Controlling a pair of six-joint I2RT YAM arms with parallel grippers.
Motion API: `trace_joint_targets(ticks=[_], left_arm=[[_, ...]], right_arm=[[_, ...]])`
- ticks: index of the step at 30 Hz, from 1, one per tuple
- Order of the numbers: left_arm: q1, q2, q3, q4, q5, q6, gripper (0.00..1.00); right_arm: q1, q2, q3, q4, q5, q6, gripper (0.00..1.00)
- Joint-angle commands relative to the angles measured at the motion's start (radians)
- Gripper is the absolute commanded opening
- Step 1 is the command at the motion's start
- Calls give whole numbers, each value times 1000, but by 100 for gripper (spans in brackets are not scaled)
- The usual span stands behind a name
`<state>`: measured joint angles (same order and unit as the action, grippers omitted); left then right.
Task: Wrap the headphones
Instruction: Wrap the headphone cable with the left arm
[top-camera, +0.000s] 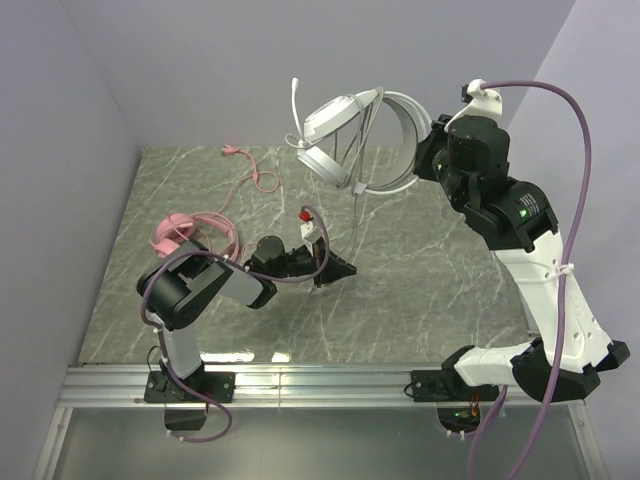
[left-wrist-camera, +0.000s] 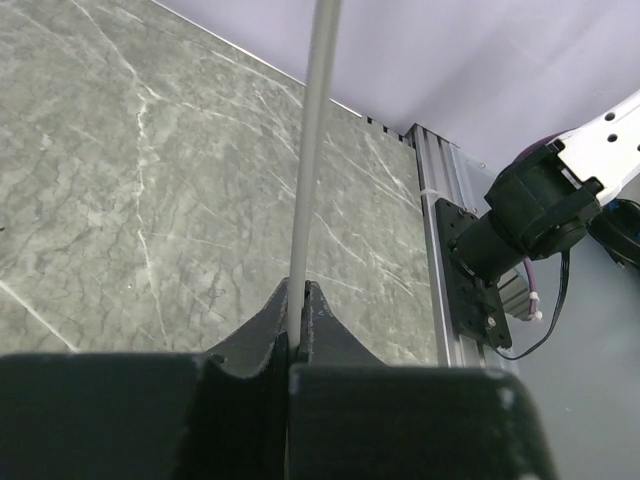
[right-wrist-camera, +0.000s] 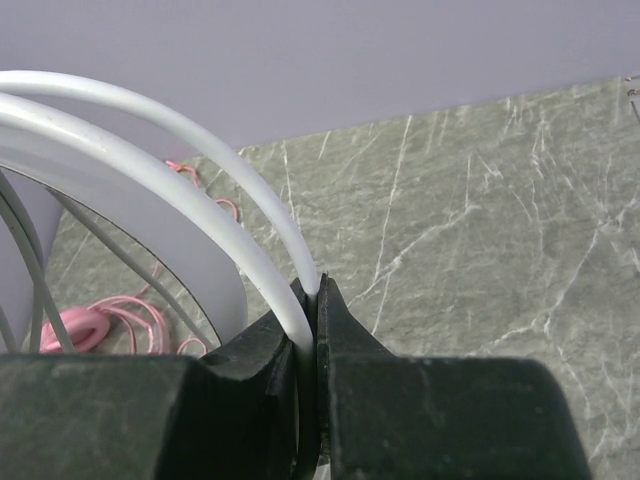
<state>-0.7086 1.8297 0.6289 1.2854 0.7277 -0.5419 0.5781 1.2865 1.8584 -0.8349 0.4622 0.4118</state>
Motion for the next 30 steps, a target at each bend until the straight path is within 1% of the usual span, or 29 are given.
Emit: trace_joint_targets(ticks=[1,6,10,11,12,15,17,20,24,25,30], left_arm=[[-15,-10,-14,92,-30,16,1],[-26,-49,-41,57,-34,4,1],[-45,-113,-77,-47,-51,-1,1],[-52,-127,-78,-82,-62,-1,1],[-66,-154,-77,-178,-63,3,1],[-113,-217,-84,-299,-108,31,0],[-135,-250,-106,-331,-135,39,0],[-166,-309,-106,-425,-168,28,1],[-196,-397,-77,-604,-204,51,1],[-203,-412,-64,-680,-233,66,1],[-227,-503,-18,-882,-298,102,1]], right_arm=[[-23,-24,15,97,-5,62,0],[-49,-26,-2,92,15,67,0],[-78,-33,-36,100,33,78,0],[-84,-35,-45,103,38,84,0],[-102,-36,-63,108,47,100,0],[-130,-36,-90,108,75,140,0],[-142,-26,-97,97,98,166,0],[-169,-7,-114,69,121,209,0],[-193,0,-160,71,157,228,0],[-205,-3,-171,72,171,232,0],[-238,5,-240,72,188,254,0]])
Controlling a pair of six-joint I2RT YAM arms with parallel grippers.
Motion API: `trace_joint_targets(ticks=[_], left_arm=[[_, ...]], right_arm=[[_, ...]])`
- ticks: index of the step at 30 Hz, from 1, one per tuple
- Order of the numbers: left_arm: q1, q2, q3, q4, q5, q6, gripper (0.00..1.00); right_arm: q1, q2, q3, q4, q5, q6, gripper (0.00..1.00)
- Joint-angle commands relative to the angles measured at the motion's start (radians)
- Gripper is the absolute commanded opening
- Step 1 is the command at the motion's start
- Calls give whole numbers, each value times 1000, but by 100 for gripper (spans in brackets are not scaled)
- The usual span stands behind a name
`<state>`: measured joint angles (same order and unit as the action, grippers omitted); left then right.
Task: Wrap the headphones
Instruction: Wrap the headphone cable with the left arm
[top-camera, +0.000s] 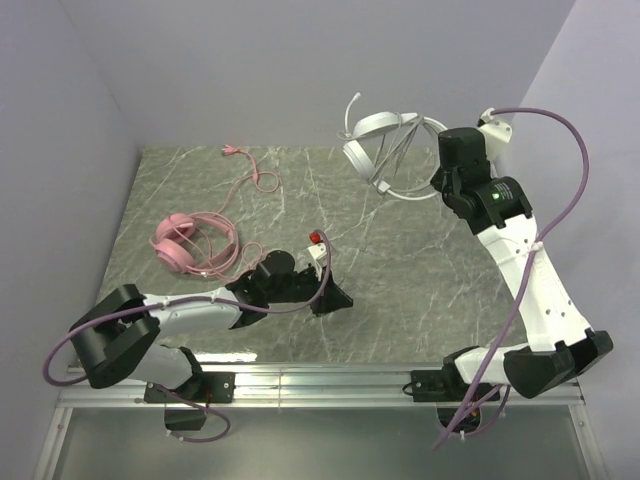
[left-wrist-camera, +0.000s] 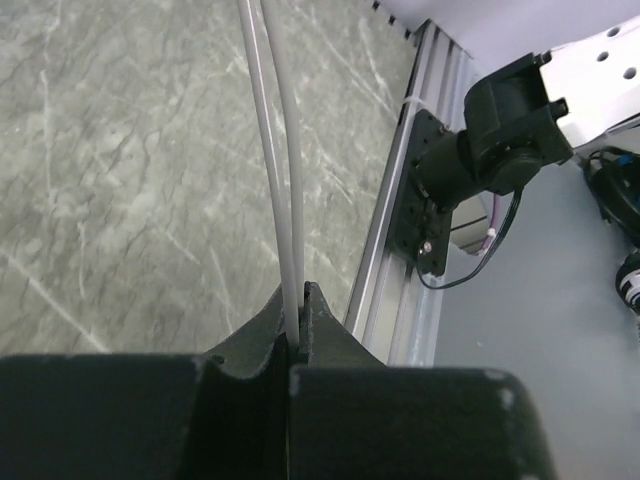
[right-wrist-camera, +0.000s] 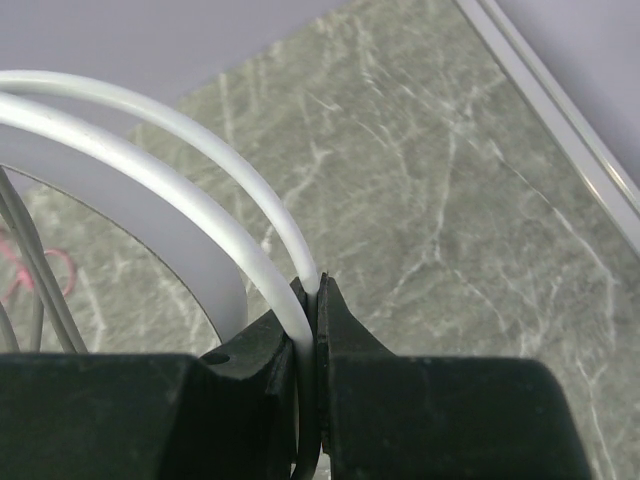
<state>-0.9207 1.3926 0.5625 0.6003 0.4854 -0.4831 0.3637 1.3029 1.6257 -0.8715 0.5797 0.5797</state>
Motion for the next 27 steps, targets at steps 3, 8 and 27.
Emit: trace_joint_targets(ticks=[3,8,27], left_arm=[[-21,-105,74,-292,-77,63,0],[-29,-144,132,-421,-119,95,1],[-98,-185,506,-953,-410,319,0]], right_arm=[[-34,-8,-55,117,83,91,0],[-45,-19,-156,155,95,100,0],[-32,12,-400,233,117,112,0]])
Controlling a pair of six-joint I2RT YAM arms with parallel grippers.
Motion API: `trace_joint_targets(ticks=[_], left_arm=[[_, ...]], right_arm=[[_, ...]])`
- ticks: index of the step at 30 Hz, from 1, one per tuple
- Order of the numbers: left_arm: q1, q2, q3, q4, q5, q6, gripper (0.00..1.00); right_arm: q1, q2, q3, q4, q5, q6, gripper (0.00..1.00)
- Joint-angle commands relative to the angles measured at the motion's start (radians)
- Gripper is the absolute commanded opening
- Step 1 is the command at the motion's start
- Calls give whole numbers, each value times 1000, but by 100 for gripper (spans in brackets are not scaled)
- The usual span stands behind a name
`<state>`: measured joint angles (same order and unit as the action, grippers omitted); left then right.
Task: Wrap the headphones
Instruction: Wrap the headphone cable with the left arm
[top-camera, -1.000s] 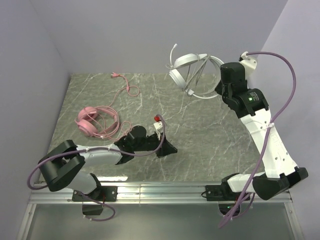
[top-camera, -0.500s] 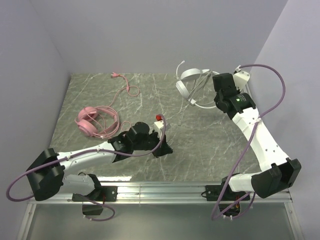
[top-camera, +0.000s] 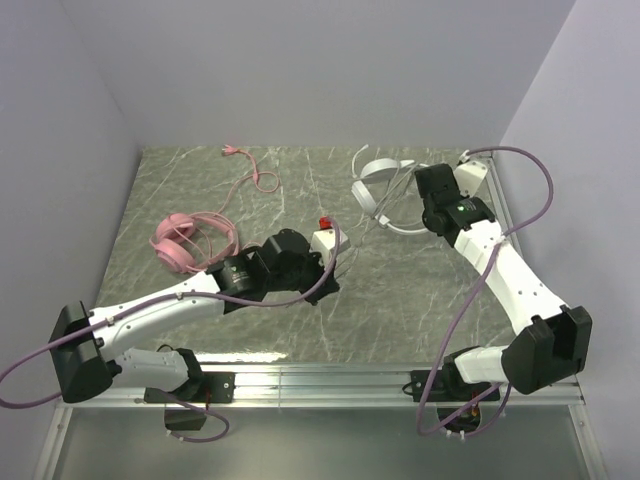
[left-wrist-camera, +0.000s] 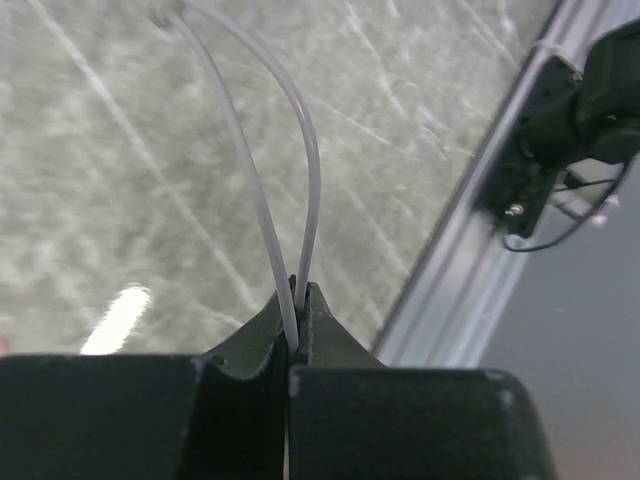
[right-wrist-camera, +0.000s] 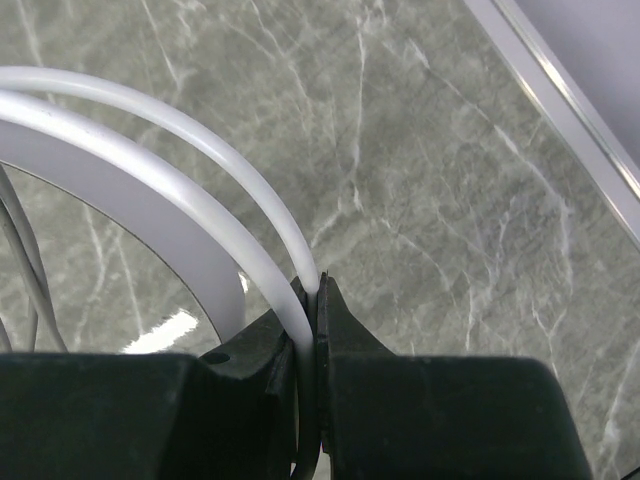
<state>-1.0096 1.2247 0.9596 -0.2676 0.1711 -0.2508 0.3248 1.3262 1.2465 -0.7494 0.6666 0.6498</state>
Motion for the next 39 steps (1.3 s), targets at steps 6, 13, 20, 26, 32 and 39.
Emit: trace_joint_targets(ticks=[6,13,20,26,32,39], left_arm=[[-9,33,310,-217,-271,220,1],[-11,142,493,-263,-246,378,0],[-9,236,553,-246,-200,519,1],[-9,219,518,-194,-261,685,0],[-4,203,421,-90,-260,916,1],[66,237,427,-105,-124,992,0]], right_arm=[[56,-21,-88,145,31,16,0],[131,-15,-134,169,30,-12,0],[220,-30,-200,248,19,-76,0],[249,-41,-249,306,-54,-125,0],[292,-64,-285,334,-96,-171,0],[362,-117,-324,323,-99,-183,0]])
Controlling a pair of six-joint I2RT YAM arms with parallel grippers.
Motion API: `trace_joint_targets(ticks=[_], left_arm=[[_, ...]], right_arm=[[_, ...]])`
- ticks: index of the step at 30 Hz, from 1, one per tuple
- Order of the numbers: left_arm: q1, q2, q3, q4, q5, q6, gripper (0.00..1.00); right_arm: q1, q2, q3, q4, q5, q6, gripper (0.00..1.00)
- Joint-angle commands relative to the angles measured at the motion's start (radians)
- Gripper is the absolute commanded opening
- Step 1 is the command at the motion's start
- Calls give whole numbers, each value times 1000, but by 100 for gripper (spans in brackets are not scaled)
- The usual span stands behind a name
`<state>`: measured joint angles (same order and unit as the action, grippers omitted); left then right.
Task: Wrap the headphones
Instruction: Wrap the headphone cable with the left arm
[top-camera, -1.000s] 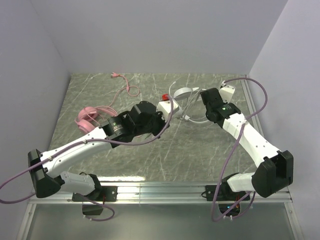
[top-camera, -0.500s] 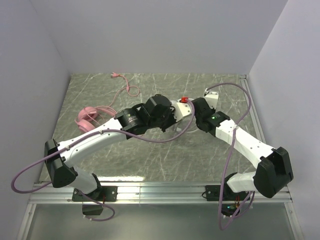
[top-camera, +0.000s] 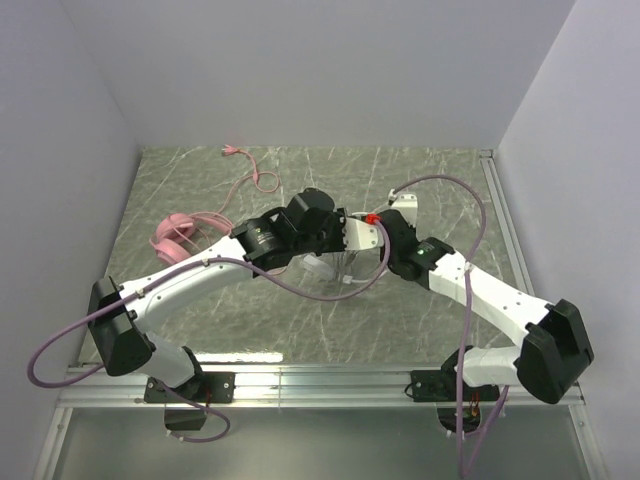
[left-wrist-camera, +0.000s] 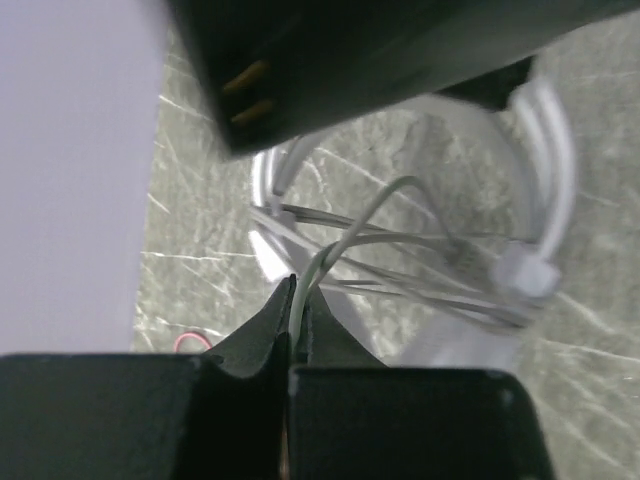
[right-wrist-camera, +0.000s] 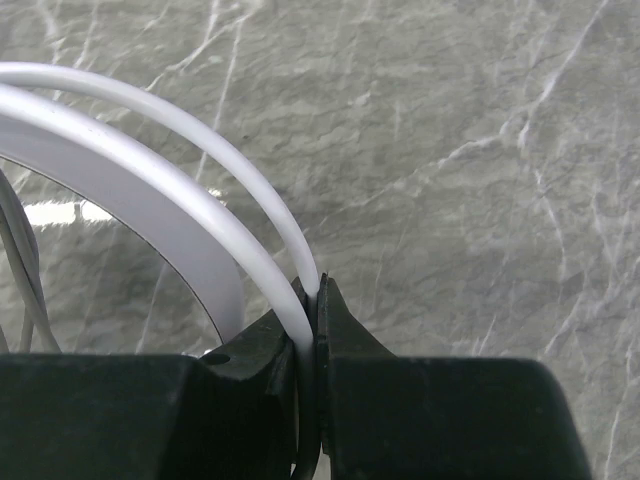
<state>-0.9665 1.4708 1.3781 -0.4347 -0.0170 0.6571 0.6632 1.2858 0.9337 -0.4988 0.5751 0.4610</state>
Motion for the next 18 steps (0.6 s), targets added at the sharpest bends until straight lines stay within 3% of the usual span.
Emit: trace_joint_targets(ticks=[1,18], left_arm=[[35,-10,0,80,71,94,0],[193,6,-94,188,428,167,1]], right_arm=[[29,-95,-19,80,-18,2,0],[76,-192,-119,121,-104,-58,0]])
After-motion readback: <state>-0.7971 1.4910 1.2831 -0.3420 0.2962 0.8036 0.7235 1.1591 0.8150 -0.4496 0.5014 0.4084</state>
